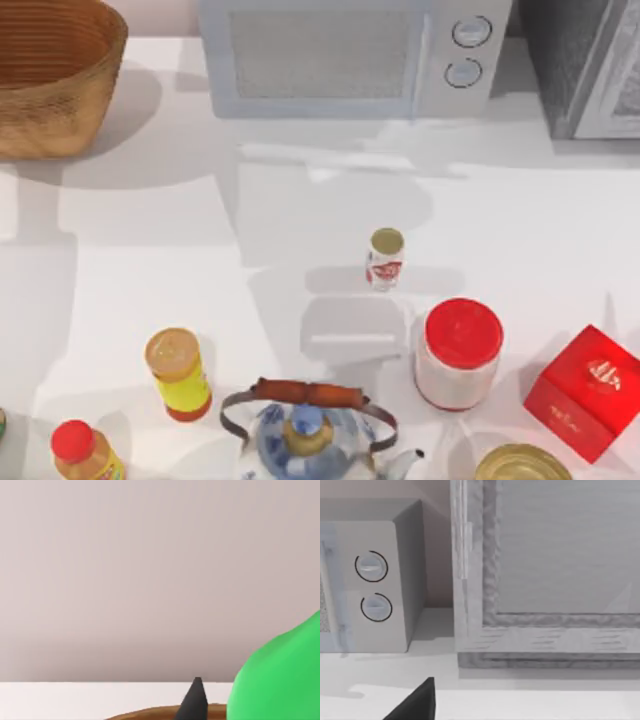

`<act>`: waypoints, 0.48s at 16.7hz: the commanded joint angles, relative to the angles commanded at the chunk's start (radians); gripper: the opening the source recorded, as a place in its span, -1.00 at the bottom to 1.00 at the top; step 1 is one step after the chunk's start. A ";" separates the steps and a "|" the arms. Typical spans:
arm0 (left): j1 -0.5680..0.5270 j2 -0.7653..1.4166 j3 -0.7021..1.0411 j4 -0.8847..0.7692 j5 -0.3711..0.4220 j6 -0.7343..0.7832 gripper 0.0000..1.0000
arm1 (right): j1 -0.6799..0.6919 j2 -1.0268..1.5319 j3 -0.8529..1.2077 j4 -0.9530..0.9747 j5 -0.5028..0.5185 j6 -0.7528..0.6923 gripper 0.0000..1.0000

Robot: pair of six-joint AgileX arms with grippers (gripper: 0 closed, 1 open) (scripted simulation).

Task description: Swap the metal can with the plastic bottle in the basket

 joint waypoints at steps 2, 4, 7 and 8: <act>0.000 0.000 0.000 0.000 0.000 0.000 -1.00 | 0.000 0.000 0.000 0.000 0.000 0.000 1.00; 0.000 0.000 0.000 0.000 0.000 0.000 -0.70 | 0.000 0.000 0.000 0.000 0.000 0.000 1.00; 0.000 0.000 0.000 0.000 0.000 0.000 -0.25 | 0.000 0.000 0.000 0.000 0.000 0.000 1.00; 0.000 0.000 0.000 0.000 0.000 0.000 -0.10 | 0.000 0.000 0.000 0.000 0.000 0.000 1.00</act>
